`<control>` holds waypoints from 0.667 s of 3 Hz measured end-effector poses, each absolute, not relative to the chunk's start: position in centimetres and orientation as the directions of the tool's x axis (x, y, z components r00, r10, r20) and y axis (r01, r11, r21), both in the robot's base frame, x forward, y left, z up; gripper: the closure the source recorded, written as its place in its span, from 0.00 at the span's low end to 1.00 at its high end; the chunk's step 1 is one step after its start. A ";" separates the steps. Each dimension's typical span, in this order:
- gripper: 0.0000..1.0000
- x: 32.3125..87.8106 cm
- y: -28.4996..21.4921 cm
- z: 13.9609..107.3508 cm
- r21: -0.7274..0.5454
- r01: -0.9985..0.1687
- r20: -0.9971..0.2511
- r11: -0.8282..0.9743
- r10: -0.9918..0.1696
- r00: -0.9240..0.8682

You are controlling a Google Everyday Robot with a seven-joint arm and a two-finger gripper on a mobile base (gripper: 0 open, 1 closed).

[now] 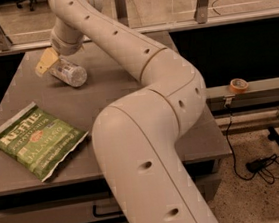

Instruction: Place blue plastic bottle upright

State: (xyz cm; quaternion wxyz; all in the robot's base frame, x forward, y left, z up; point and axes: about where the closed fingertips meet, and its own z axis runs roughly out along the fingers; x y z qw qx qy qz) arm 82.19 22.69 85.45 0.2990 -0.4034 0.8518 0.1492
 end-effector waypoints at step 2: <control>0.00 81.0 24.1 84.6 -0.032 -0.800 -0.532 0.599 -0.688 -0.494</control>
Offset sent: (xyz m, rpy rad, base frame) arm -0.0071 0.0179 0.0036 -0.1943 0.0495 0.0508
